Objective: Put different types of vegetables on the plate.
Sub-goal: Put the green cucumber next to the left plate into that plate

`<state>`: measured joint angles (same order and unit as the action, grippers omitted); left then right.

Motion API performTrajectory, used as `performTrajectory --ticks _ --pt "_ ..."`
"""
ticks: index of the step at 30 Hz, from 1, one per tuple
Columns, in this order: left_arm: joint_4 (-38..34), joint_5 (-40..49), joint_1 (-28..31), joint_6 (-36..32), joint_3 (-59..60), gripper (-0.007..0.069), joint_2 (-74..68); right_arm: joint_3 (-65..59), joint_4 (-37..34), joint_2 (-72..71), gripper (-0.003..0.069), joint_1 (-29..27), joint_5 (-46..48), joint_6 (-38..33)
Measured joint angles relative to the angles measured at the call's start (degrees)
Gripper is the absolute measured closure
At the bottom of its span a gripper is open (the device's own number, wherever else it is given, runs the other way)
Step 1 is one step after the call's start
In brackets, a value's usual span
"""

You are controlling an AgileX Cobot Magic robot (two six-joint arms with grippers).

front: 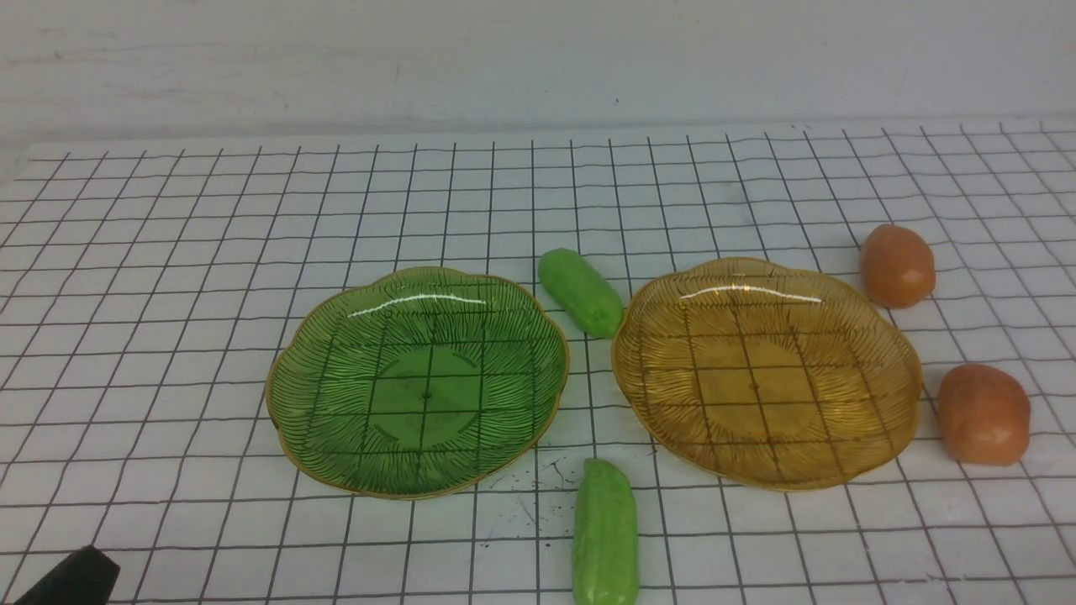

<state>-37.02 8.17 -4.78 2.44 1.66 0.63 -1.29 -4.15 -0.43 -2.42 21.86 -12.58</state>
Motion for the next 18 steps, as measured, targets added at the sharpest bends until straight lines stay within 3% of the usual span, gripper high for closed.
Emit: performTrajectory --ticks 8,13,18 --pt "-7.6 -10.0 0.0 0.1 0.0 0.0632 0.0 -0.2 -2.0 0.0 0.0673 0.0 -1.7 0.4" --pt "-7.8 -7.7 0.0 0.5 -4.5 0.0632 0.0 -0.4 -20.9 0.0 0.0673 0.0 -14.6 7.4" --pt "-4.4 2.7 0.0 -3.8 -13.2 0.0632 -0.6 -0.4 -41.7 0.0 0.0673 0.0 -22.3 12.6"
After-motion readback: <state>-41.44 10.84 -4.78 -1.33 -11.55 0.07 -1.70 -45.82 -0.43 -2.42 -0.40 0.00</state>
